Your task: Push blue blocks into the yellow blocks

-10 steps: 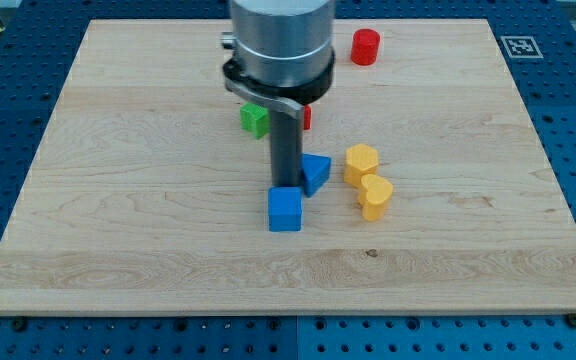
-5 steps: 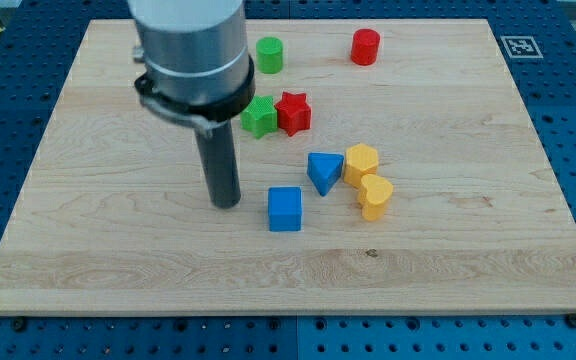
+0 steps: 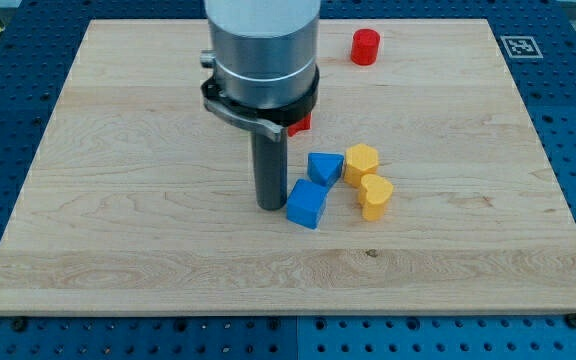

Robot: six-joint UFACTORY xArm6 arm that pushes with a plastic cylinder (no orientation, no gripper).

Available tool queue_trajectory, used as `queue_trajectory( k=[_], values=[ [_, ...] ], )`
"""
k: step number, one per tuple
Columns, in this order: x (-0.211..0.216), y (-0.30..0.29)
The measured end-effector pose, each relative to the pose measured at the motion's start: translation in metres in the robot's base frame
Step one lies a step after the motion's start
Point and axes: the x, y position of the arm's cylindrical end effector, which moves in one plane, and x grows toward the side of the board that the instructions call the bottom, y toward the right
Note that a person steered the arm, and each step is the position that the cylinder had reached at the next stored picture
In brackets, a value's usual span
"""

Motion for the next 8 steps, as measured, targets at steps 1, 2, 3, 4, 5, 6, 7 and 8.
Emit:
queue_trajectory(
  k=[1, 2, 3, 4, 5, 6, 7, 8],
  values=[
    [0.003, 0.012],
    [0.003, 0.047],
    [0.003, 0.040],
    [0.016, 0.033],
    [0.045, 0.048],
    [0.058, 0.062],
    [0.042, 0.069],
    [0.040, 0.069]
  ],
)
